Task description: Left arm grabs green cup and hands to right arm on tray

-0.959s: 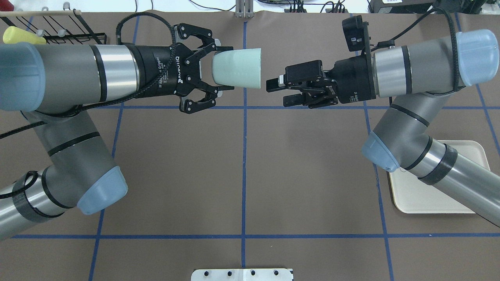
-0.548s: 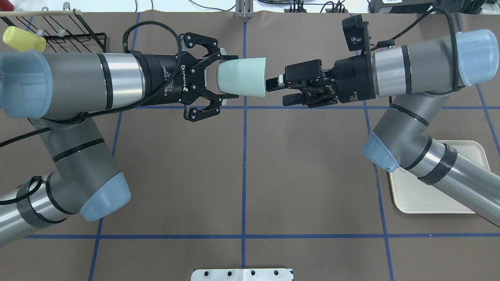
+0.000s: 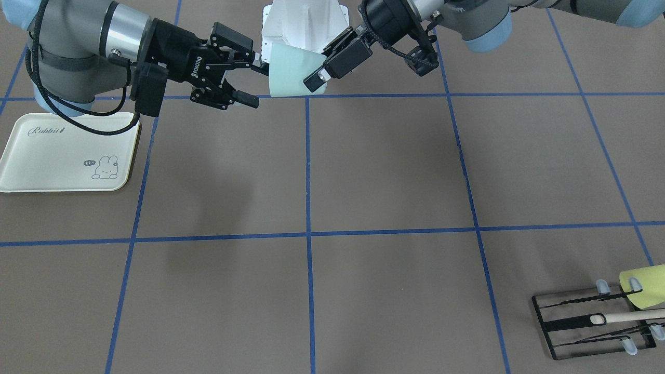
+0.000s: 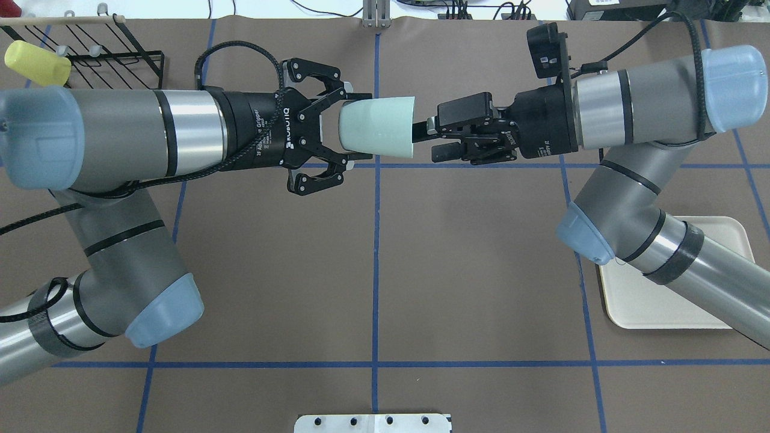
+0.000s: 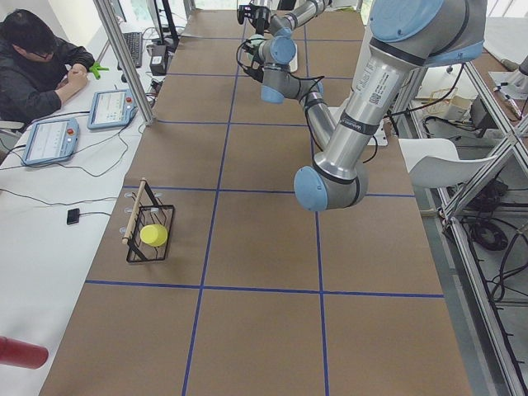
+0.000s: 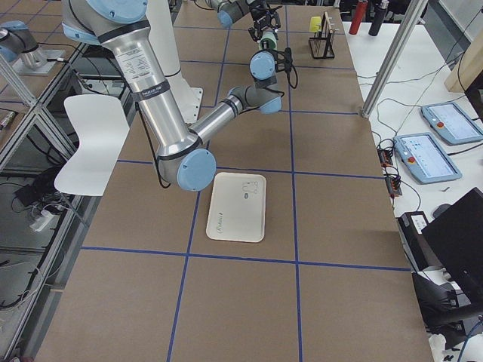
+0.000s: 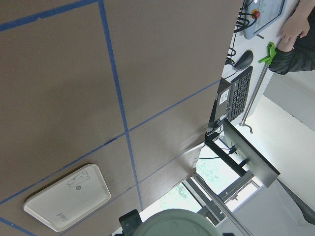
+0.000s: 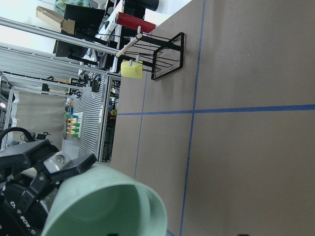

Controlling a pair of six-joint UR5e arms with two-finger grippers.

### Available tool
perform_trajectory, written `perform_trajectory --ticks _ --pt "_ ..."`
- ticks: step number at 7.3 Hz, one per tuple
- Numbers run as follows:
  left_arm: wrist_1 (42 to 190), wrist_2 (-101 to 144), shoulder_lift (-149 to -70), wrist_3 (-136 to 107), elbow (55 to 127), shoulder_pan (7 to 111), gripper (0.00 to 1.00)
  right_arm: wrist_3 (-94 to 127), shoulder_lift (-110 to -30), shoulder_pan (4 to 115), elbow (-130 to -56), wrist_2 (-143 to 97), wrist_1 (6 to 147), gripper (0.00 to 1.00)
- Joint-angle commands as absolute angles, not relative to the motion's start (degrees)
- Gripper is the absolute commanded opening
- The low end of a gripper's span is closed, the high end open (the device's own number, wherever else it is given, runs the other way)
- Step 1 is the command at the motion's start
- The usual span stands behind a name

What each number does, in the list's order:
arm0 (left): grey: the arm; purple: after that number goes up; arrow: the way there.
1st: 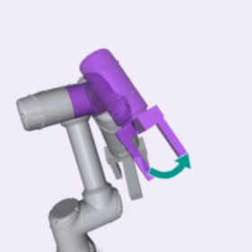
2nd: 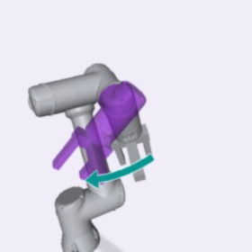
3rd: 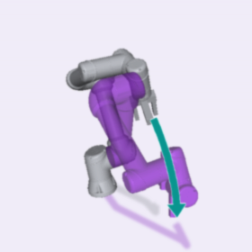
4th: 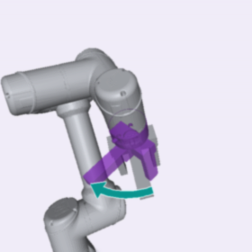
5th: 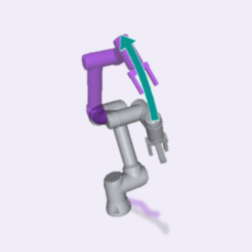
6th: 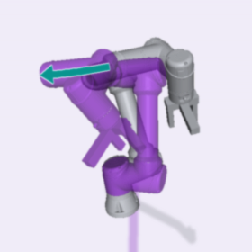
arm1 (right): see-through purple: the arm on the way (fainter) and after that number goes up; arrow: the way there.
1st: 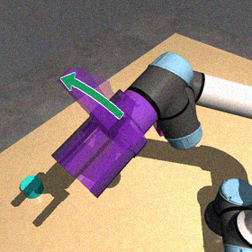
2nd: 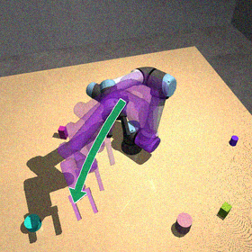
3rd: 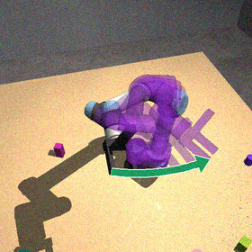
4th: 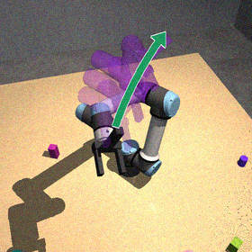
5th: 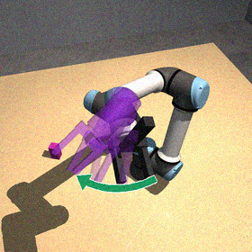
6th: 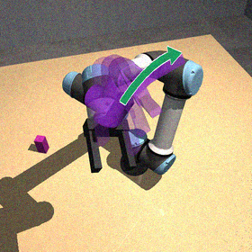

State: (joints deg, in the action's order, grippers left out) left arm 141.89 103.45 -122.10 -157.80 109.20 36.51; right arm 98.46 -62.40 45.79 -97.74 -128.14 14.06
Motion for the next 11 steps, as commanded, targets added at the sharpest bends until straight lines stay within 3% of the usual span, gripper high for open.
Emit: perform_trajectory --ticks 1,5,11 --pt "142.12 103.45 -122.08 -158.03 109.07 36.39 0.38 98.44 -62.23 45.79 -97.73 -128.14 14.06 0.67" --pt "142.12 103.36 -123.31 -158.91 108.9 34.63 0.39 98.52 -61.79 45.79 -97.73 -128.14 14.06 0.63" --pt "142.12 103.36 -123.22 -158.91 108.63 34.54 0.39 98.52 -61.79 45.79 -97.82 -128.23 13.97 0.39"
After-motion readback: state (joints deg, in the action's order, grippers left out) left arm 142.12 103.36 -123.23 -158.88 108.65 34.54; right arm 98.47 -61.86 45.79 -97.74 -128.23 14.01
